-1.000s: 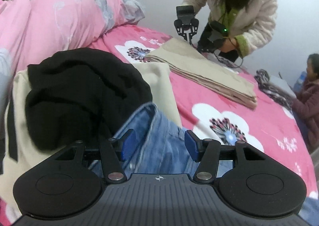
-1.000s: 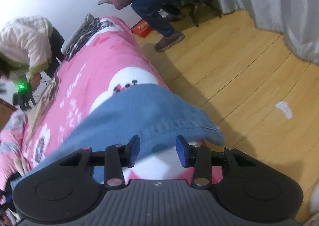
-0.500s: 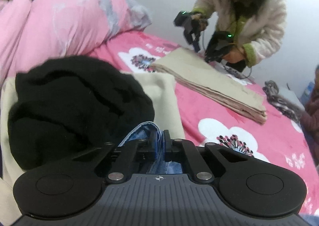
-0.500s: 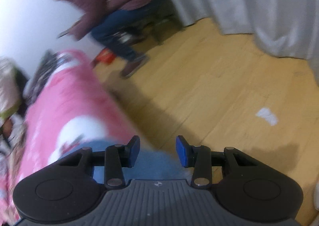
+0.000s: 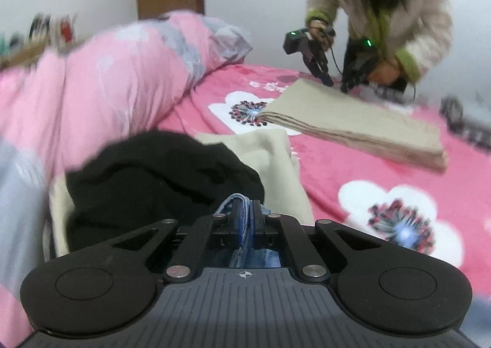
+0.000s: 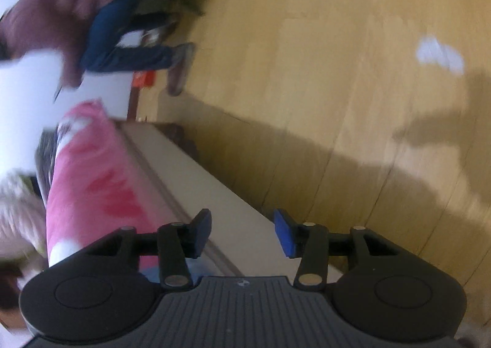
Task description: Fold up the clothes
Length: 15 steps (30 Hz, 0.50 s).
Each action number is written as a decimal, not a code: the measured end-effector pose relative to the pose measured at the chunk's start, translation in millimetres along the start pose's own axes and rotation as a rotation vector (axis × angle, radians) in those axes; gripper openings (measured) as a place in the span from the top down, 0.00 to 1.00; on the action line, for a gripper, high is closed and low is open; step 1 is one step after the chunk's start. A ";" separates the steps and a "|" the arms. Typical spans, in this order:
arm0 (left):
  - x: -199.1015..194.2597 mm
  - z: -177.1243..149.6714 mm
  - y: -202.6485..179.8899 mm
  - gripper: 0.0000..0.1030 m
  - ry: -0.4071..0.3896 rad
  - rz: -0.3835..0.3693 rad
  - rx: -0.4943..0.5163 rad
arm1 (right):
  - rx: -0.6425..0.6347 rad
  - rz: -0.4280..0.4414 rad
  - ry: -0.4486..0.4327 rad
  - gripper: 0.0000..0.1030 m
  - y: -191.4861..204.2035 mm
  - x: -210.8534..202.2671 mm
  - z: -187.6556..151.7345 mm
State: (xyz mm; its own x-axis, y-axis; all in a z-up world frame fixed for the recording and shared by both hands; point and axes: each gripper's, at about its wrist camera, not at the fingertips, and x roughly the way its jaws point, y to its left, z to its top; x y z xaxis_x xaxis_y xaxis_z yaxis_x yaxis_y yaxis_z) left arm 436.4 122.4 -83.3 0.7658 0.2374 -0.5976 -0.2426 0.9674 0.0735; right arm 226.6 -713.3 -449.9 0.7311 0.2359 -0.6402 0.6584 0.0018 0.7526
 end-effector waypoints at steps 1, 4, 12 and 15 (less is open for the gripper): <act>-3.5 1.2 -6.6 0.97 -0.008 0.014 0.045 | 0.060 0.029 0.016 0.49 -14.8 7.1 0.9; -8.1 3.7 -16.0 0.96 -0.004 0.047 0.092 | 0.240 0.133 0.067 0.48 -57.7 31.0 0.2; -11.1 -0.4 -26.1 0.95 -0.003 0.109 0.109 | 0.441 0.484 0.256 0.26 -71.1 74.0 -9.8; -10.5 -1.0 -26.8 0.95 -0.004 0.115 0.089 | 0.379 0.531 0.338 0.22 -42.4 80.0 -8.1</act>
State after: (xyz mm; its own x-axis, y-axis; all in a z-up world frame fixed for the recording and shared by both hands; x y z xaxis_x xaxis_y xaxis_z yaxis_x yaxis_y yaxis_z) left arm 434.2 93.9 -79.7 0.7386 0.3476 -0.5777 -0.2756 0.9377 0.2118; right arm 255.8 -686.6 -531.8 0.9140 0.3987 -0.0756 0.2924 -0.5181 0.8038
